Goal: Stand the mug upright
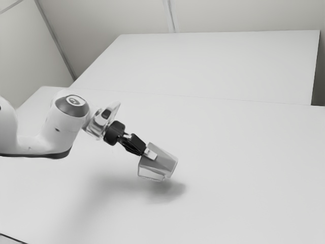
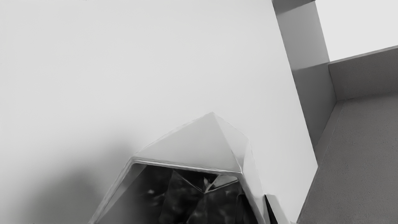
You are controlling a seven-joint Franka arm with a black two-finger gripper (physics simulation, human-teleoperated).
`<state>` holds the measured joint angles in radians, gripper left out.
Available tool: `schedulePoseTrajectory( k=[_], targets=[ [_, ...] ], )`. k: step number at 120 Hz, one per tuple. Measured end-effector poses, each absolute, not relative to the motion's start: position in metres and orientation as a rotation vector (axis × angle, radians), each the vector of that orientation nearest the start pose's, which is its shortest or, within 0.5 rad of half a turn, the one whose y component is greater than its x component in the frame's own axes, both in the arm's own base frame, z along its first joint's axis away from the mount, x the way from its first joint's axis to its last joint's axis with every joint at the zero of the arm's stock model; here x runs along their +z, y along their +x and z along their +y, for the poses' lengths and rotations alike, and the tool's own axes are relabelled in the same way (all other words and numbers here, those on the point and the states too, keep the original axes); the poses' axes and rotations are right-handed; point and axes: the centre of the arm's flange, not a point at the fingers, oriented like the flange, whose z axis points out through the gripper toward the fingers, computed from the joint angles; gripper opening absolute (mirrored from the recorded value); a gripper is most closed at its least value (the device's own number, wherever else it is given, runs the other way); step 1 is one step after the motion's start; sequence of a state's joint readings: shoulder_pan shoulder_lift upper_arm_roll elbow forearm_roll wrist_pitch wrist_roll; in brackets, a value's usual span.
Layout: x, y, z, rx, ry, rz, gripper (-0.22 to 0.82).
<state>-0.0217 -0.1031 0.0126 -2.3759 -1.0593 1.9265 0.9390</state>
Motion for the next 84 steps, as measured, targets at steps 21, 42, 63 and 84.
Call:
schedulePoseTrajectory(
  k=[21, 42, 63, 84],
  targets=[
    [0.409, 0.489, -0.055, 0.113, 2.444, -0.625, -0.17],
    [0.438, 0.506, -0.038, 0.069, 2.713, -0.708, -0.17],
    [0.437, 0.512, -0.025, -0.012, 2.929, -0.689, -0.17],
    [0.411, 0.519, -0.02, -0.046, 3.029, -0.575, -0.17]
  ],
)
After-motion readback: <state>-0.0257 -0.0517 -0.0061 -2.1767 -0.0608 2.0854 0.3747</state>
